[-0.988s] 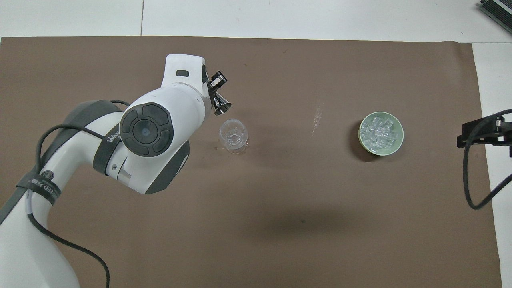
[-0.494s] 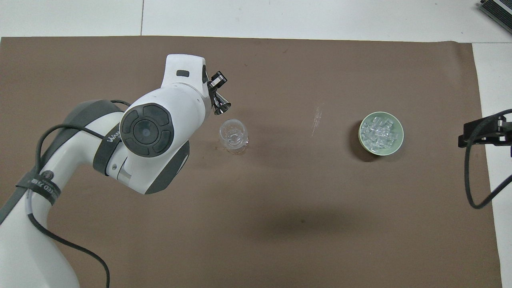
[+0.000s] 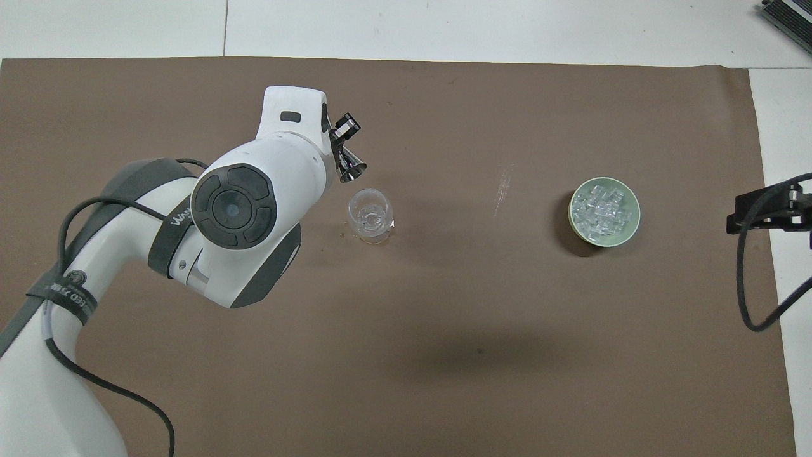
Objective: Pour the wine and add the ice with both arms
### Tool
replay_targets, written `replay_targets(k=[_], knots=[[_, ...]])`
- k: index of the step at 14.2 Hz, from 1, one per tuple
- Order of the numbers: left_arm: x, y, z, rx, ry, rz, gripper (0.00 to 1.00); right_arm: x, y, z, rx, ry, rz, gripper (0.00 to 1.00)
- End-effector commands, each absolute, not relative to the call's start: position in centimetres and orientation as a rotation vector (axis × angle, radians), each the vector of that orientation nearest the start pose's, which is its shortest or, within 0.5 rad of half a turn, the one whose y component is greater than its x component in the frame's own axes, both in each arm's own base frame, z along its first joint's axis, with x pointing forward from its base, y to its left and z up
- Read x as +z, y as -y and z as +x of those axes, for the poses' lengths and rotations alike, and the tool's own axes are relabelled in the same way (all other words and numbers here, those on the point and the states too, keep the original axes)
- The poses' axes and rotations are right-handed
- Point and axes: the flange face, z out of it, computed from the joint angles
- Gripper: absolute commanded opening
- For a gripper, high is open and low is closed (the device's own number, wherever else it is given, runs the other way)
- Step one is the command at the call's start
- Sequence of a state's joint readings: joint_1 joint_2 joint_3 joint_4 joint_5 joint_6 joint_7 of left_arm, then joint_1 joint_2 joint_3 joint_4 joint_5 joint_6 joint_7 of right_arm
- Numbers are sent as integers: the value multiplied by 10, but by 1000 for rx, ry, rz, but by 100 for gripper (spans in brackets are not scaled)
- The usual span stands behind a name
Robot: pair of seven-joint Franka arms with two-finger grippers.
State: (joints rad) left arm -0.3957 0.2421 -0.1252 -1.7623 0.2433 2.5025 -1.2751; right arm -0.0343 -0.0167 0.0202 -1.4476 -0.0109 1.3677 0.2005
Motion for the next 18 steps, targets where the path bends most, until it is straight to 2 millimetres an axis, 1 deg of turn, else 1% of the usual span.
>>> replay_targets(k=[1, 3, 12, 15, 16, 18], knots=[[481, 331, 577, -768, 969, -3190, 0, 674, 11, 525, 113, -316, -3131, 100], [481, 329, 575, -762, 969, -3185, 0, 674, 11, 525, 113, -319, -3131, 100], [495, 327, 565, -747, 963, -3169, 0, 674, 11, 525, 113, -319, -3131, 100], [490, 325, 558, -731, 954, -3164, 0, 674, 11, 525, 113, -319, -3131, 100], [491, 323, 556, -737, 955, -3165, 0, 674, 11, 525, 113, -319, -3131, 100], [489, 323, 555, -734, 951, -3164, 0, 674, 12, 525, 113, -321, -3131, 100]])
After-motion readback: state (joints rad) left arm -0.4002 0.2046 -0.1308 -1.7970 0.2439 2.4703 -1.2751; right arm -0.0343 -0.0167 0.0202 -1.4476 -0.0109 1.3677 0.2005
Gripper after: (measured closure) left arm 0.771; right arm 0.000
